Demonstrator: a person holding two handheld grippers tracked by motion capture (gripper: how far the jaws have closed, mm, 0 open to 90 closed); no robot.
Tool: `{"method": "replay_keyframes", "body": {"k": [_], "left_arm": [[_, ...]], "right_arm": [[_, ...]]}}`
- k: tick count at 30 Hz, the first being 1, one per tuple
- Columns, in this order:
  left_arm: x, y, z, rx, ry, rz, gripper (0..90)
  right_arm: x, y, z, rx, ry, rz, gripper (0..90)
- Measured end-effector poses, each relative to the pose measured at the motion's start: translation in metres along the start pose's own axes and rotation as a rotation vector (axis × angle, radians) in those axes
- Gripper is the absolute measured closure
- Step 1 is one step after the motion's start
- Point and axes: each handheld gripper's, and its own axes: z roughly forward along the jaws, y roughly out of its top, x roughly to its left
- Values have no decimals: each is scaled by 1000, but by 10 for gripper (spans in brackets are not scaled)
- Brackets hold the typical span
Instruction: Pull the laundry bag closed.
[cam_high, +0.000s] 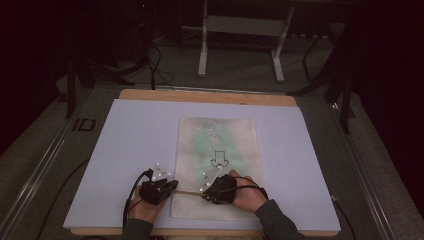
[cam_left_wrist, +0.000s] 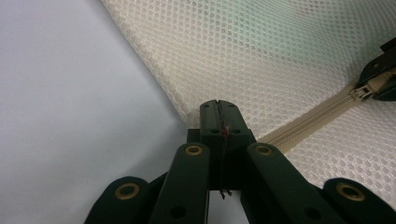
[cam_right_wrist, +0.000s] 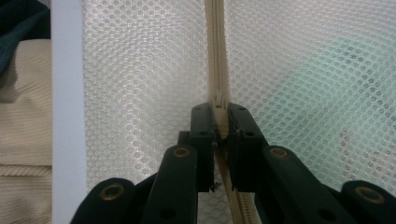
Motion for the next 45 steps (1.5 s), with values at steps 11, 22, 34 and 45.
{"method": "replay_keyframes", "body": {"k": [11, 22, 34, 45], "left_arm": [[0, 0, 0, -3, -1, -3, 896], [0, 0, 0, -2, 0, -3, 896], [0, 0, 0, -4, -1, -4, 896], [0, 0, 0, -3, 0, -2, 896]], "right_arm": [[1, -5, -3, 11, -2, -1, 823], [0, -12, -10, 12, -6, 3, 823], [0, -17, -14, 17, -10, 4, 823], [0, -26, -19, 26, -14, 17, 823]]}}
